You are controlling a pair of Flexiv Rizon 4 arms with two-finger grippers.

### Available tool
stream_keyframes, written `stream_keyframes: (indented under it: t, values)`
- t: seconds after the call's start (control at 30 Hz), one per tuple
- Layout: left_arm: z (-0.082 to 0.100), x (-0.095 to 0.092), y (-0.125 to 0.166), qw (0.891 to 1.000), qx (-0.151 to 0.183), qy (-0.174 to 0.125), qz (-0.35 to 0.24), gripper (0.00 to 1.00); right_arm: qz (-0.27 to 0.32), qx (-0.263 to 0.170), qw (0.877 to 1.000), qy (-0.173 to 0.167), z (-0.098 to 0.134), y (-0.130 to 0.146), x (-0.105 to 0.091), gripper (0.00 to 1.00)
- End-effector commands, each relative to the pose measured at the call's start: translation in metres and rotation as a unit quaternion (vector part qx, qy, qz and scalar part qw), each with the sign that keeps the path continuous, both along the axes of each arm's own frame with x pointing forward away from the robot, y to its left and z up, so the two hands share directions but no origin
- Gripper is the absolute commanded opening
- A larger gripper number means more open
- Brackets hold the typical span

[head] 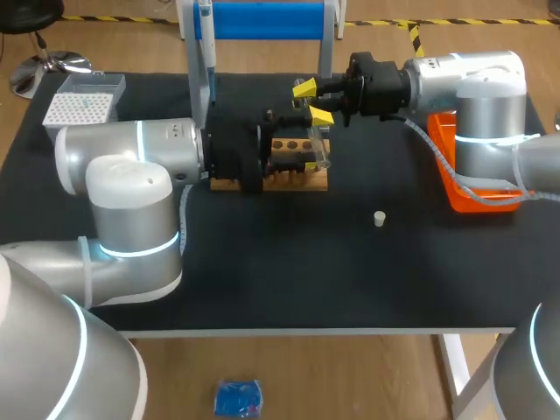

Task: Invert the test tube, pick up the pipette, mount the tip to pipette, aspirate from beaker and dispense into the tube, eject the tip, return the pipette, and cap with the stopper.

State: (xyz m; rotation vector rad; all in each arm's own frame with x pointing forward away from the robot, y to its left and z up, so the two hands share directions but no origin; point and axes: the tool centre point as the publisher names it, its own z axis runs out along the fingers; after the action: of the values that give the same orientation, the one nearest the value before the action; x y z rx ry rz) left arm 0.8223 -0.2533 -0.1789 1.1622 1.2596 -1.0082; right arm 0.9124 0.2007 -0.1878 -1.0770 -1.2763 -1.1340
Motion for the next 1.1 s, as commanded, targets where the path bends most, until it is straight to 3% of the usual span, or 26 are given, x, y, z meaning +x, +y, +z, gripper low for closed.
stream_keyframes:
  t: [0.03, 0.07, 0.1, 0.2, 0.7, 0.77, 0.87, 1.1]
  values:
    - [-0.001, 0.003, -0.006, 1.000, 0.005, 0.001, -0.006, 0.60, 0.000, -0.001, 1.000, 0.000, 0.001, 0.000, 0.000, 0.00]
    - [-0.001, 0.003, -0.007, 1.000, 0.007, 0.002, -0.008, 0.46, 0.000, -0.001, 1.000, 0.000, 0.001, 0.000, 0.000, 0.00]
    - [-0.001, 0.003, -0.007, 1.000, 0.008, 0.003, -0.009, 0.43, 0.000, -0.001, 1.000, 0.000, 0.001, 0.000, 0.000, 0.00]
    - [-0.001, 0.003, -0.008, 1.000, 0.009, 0.011, -0.017, 0.45, 0.000, -0.001, 1.000, 0.000, 0.001, 0.000, 0.000, 0.00]
    - [-0.010, 0.002, -0.004, 0.999, -0.008, 0.038, -0.037, 0.34, 0.000, -0.001, 1.000, 0.000, 0.001, 0.000, 0.000, 0.00]
    - [-0.011, 0.002, -0.003, 0.998, -0.004, 0.042, -0.037, 0.31, 0.000, -0.001, 1.000, 0.000, 0.001, 0.000, 0.000, 0.00]
    - [-0.013, 0.002, -0.002, 0.998, -0.002, 0.052, -0.035, 0.00, 0.000, -0.001, 1.000, 0.000, 0.001, 0.000, 0.000, 0.00]
    - [-0.015, 0.003, -0.001, 0.998, -0.004, 0.063, -0.027, 0.00, 0.000, -0.001, 1.000, 0.000, 0.001, 0.000, 0.000, 0.00]
